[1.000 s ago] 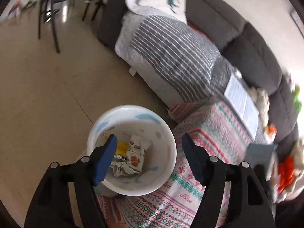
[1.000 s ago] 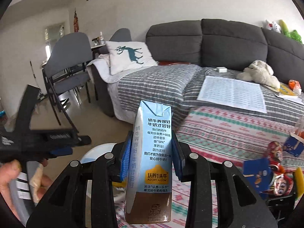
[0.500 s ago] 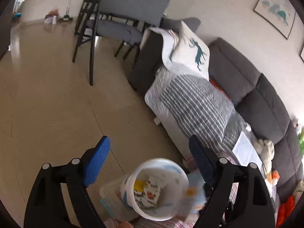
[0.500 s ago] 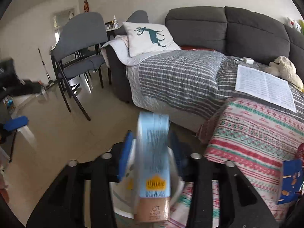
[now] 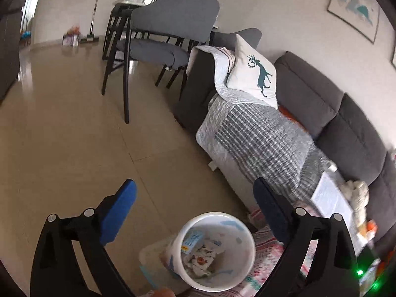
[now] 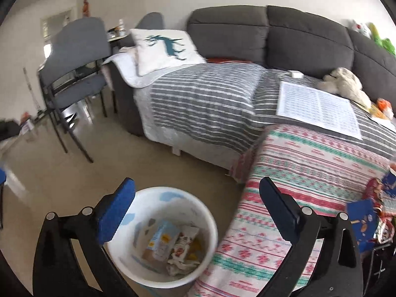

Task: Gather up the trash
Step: 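Move both tools back to the table and grasp the blue snack box with the left tool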

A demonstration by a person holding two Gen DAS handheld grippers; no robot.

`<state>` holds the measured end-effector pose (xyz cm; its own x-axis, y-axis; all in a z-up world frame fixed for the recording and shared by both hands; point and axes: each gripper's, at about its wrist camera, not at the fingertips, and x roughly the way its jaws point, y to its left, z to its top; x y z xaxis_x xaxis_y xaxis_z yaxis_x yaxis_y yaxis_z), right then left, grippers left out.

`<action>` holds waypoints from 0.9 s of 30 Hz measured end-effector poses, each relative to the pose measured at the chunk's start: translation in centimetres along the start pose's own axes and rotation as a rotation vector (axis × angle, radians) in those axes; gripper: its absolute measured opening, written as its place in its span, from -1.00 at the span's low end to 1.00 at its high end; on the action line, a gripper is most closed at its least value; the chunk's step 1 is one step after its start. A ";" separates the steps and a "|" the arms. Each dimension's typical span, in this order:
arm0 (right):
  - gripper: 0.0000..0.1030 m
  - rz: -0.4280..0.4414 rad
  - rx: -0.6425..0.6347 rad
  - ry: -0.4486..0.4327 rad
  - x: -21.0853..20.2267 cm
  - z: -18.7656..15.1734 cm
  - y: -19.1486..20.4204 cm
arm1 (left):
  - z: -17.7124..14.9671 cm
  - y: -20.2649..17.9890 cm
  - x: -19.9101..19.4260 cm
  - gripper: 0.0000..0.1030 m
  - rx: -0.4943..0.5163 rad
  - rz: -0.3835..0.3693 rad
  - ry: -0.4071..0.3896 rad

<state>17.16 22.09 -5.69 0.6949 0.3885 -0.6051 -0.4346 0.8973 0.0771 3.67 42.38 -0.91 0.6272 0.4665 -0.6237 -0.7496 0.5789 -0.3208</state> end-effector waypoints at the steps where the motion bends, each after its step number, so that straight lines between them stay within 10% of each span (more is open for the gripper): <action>1: 0.87 -0.012 0.006 -0.003 -0.1 0.2 -0.4 | -0.2 -0.3 0.1 0.81 0.014 0.011 -0.001; 8: 0.87 -0.093 0.066 -0.022 -1.4 1.1 -4.5 | -2.4 -4.9 0.1 0.87 0.180 0.084 -0.025; 27: 0.87 -0.274 0.194 -0.040 -5.3 0.5 -20.6 | -11.5 -20.0 0.1 0.87 0.503 -0.004 0.020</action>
<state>22.69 1.65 -3.67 0.7943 0.1316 -0.5931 -0.1139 0.9912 0.0674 16.23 23.14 -2.74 0.6216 0.4537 -0.6385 -0.5495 0.8335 0.0573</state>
